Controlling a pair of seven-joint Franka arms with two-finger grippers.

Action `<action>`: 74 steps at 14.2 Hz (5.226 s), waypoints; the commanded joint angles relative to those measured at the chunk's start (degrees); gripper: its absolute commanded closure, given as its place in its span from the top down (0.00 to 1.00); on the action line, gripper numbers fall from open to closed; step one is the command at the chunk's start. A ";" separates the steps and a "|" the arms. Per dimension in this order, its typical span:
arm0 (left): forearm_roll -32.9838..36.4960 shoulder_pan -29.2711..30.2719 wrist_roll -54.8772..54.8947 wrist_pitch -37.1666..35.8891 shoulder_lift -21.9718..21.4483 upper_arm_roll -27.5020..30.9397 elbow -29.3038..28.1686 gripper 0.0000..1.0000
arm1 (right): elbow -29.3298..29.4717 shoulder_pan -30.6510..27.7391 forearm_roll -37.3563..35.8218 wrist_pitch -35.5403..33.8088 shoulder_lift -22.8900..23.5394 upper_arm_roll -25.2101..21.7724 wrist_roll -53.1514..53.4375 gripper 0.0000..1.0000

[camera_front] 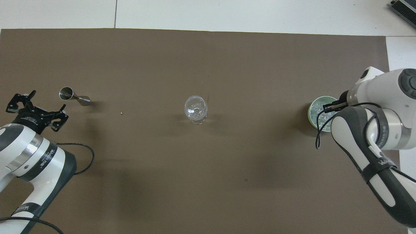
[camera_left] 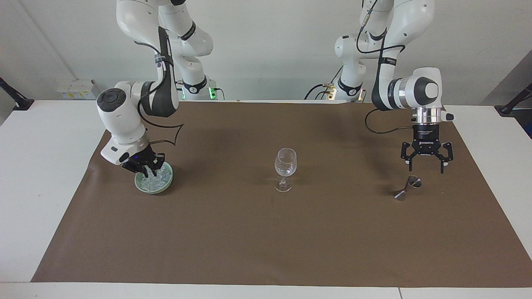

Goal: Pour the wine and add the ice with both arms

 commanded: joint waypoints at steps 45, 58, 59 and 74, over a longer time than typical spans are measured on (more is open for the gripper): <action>116.25 2.76 9.38 -81.01 -2.79 -1.49 36.47 1.00 | 15.68 13.96 -5.21 13.64 6.73 26.27 67.07 0.00; 116.07 2.49 21.87 -92.02 -6.31 -1.76 34.27 1.00 | 15.86 12.91 -6.43 12.94 6.47 25.48 67.15 1.00; 116.07 2.41 21.95 -91.93 -6.31 -1.67 34.44 1.00 | 15.77 11.95 -7.22 11.20 5.33 24.69 67.07 1.00; 116.25 -2.34 22.66 -92.20 -6.66 5.62 34.00 1.00 | 15.94 0.25 -4.25 -14.65 -5.66 16.88 49.42 1.00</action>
